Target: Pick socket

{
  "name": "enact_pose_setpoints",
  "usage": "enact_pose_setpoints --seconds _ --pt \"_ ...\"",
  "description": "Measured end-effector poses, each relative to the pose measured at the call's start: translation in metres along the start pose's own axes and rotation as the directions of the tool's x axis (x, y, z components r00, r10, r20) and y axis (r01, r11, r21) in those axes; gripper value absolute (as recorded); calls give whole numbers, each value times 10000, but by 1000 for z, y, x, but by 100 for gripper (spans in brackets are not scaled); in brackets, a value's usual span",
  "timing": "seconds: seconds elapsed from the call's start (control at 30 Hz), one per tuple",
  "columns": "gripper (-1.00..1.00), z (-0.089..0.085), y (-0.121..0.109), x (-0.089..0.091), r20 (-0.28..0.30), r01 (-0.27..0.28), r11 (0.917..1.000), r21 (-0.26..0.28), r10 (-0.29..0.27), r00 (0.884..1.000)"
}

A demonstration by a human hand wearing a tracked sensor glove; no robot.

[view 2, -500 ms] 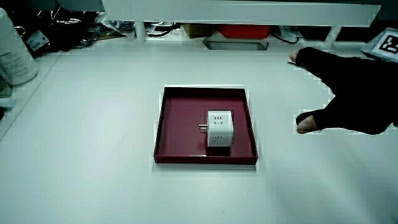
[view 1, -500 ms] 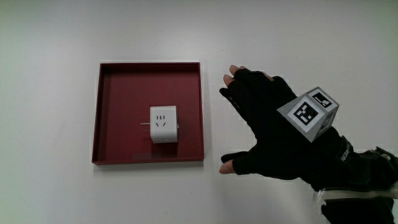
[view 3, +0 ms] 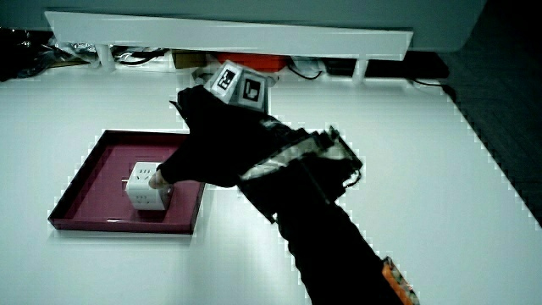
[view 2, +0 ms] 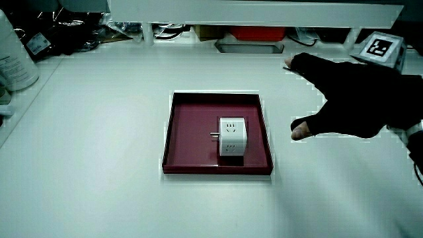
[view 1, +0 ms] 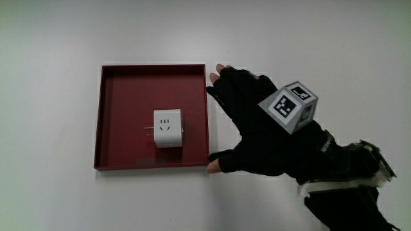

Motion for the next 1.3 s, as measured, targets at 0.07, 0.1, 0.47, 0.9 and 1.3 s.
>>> enact_pose_setpoints --seconds 0.07,0.1,0.47,0.9,1.3 --pt "0 -4 9 2 -28 112 9998 -136 -112 9999" --pt "0 -7 14 2 -37 159 9997 -205 -159 9999" --pt "0 -38 57 -1 135 345 9972 -663 -337 9993" --pt "0 -76 98 15 275 1187 9846 -1284 -1161 9929" --pt "0 -101 115 19 372 1454 9778 -1507 -1413 9893"
